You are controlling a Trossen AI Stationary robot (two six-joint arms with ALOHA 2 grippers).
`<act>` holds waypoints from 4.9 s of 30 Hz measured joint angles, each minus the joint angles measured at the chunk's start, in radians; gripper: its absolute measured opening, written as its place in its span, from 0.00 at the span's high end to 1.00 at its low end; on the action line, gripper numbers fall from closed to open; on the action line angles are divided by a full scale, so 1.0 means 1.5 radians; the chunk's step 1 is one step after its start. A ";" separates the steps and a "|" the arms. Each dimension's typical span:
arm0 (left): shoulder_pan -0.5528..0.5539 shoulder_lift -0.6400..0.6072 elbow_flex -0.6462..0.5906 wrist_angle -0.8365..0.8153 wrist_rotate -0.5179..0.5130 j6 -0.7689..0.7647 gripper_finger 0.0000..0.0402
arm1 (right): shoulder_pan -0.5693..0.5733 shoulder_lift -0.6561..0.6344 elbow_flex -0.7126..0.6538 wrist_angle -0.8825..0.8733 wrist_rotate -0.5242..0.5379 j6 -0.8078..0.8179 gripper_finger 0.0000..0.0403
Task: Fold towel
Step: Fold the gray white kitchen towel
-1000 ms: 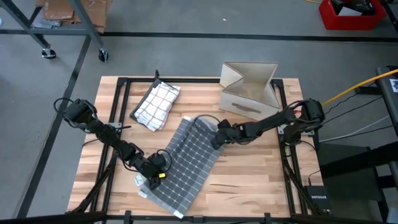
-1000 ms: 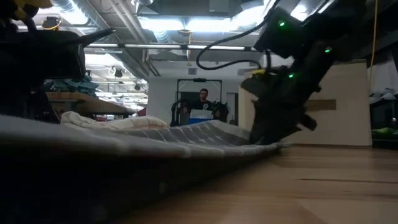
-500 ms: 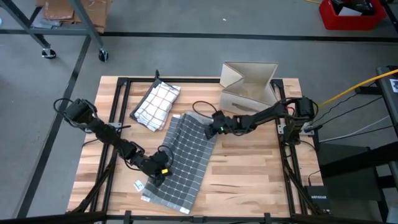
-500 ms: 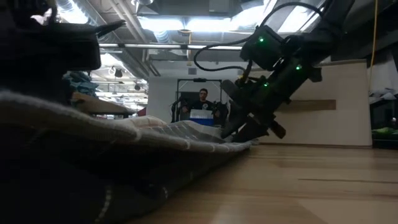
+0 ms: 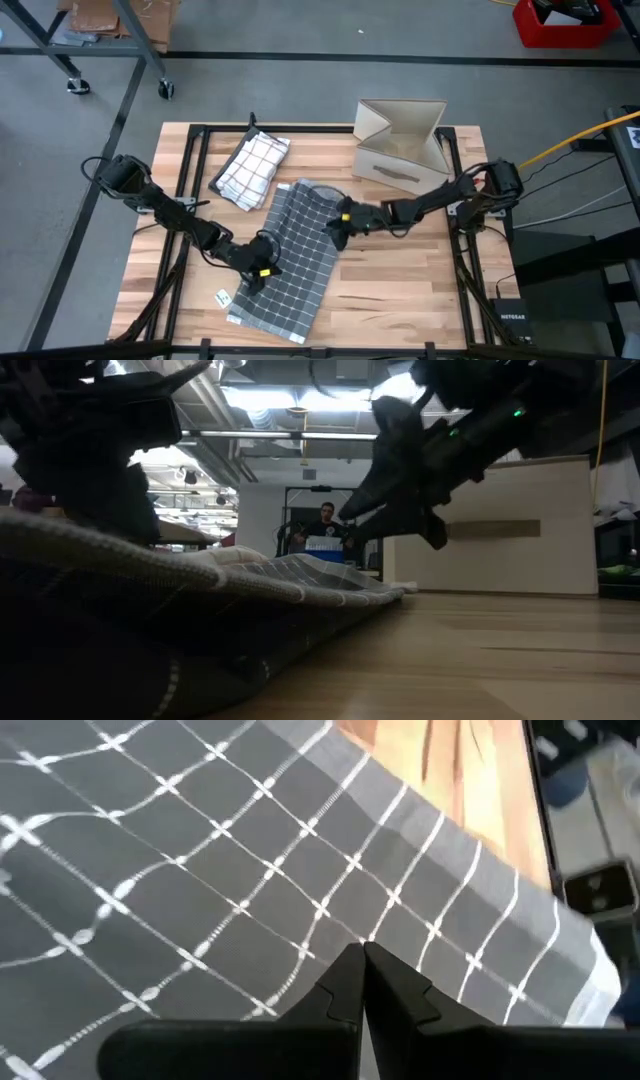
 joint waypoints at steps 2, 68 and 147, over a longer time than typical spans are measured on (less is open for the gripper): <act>-0.001 0.000 0.000 -0.021 0.007 0.007 1.00 | 0.030 0.000 0.000 0.003 0.028 0.011 0.60; 0.109 0.207 0.122 0.298 0.155 0.163 1.00 | 0.131 0.001 0.023 -0.040 -0.216 0.064 0.60; -0.065 0.132 0.148 -0.205 0.034 0.720 0.56 | 0.327 0.219 0.294 -0.345 0.013 -0.598 0.60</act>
